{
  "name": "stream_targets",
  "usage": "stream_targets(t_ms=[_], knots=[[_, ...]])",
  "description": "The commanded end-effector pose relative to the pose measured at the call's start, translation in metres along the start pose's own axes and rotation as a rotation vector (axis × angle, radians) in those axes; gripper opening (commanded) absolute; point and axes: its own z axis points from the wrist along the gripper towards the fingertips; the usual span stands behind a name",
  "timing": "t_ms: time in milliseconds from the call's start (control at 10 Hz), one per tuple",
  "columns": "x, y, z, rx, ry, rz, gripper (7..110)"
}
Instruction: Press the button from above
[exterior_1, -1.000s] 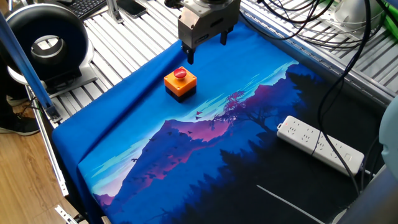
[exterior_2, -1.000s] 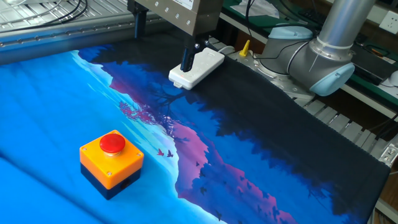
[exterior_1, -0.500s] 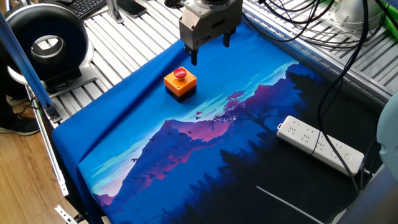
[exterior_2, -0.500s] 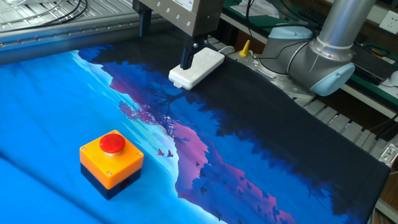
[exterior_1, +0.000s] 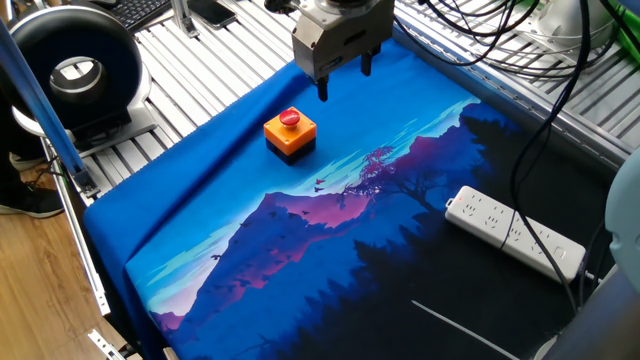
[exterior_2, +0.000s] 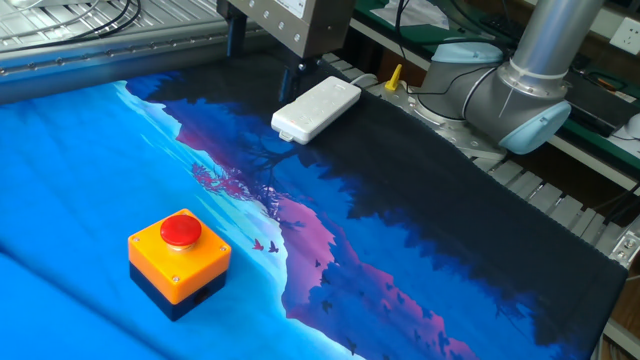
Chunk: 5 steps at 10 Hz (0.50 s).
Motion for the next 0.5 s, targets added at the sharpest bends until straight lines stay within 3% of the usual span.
stream_targets(t_ms=[0,400], knots=[[-0.0001,0.0014,-0.0011,-0.008,0.0,0.003,7],[0.0022,0.0009,-0.0011,-0.006,0.009,0.021,7]])
